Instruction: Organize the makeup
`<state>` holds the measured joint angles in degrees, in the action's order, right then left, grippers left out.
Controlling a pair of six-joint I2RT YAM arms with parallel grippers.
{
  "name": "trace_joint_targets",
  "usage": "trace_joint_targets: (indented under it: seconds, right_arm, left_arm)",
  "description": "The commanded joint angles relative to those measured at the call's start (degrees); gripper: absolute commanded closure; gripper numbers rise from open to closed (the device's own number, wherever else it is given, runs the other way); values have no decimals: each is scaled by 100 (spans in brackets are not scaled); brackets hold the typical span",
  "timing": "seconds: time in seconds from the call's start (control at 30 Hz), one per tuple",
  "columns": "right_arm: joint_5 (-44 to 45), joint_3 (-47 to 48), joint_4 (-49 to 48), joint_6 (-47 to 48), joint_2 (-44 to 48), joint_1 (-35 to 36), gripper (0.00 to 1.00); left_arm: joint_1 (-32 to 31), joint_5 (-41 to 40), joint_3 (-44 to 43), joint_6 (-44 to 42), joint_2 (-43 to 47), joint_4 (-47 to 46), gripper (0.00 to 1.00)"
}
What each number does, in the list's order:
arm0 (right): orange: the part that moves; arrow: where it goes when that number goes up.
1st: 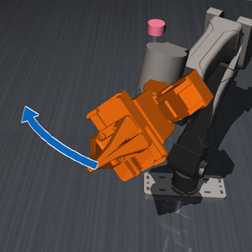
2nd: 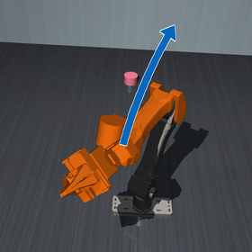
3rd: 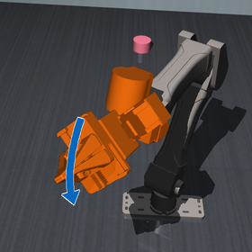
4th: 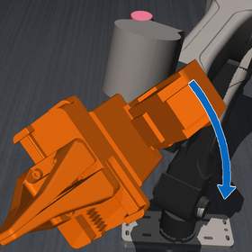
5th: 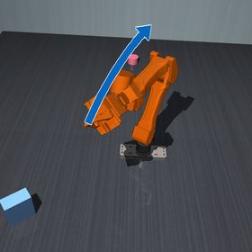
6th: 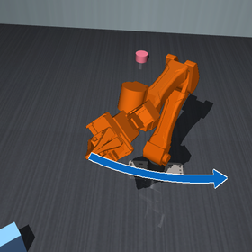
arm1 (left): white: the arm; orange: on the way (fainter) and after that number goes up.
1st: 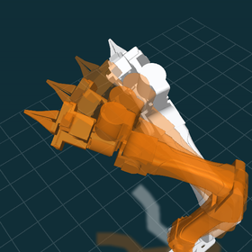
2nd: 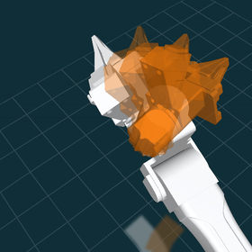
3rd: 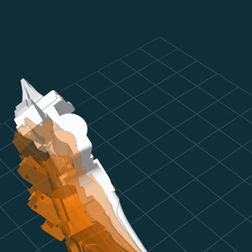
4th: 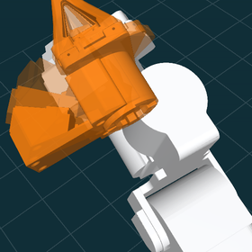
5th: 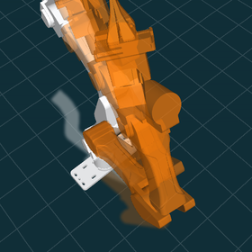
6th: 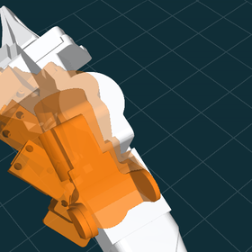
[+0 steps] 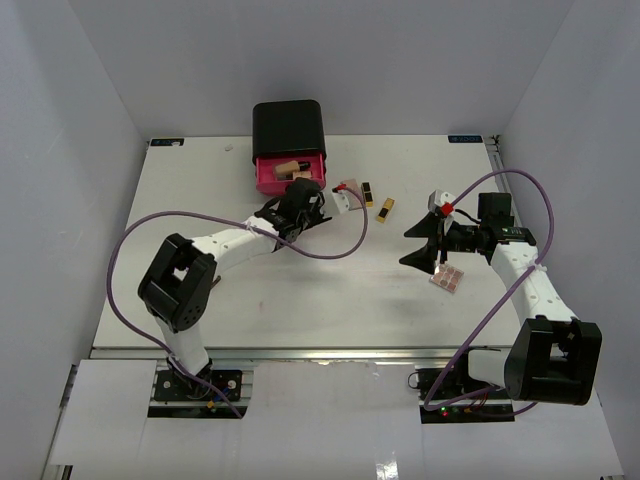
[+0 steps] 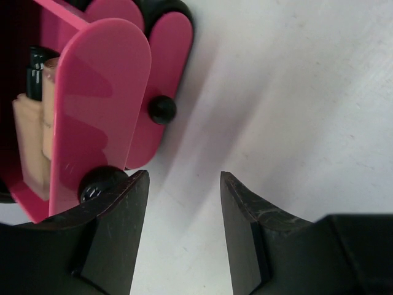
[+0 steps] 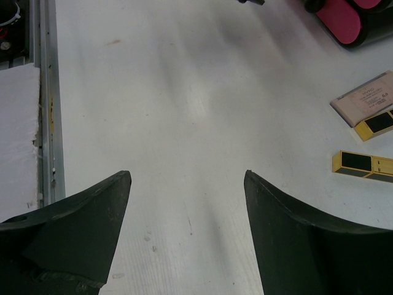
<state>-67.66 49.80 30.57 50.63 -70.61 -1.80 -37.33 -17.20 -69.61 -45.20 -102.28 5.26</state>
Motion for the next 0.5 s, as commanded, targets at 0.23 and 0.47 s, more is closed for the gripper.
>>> trace_joint_targets:
  seconds: [0.23, 0.47]
  right_arm:
    - [-37, -14, 19, 104, -14, 21, 19]
    - [-2, -14, 27, 105, -31, 21, 19]
  left_arm:
    - [611, 346, -972, -69, -534, -482, 32]
    - [700, 469, -1263, 21, -663, -475, 27]
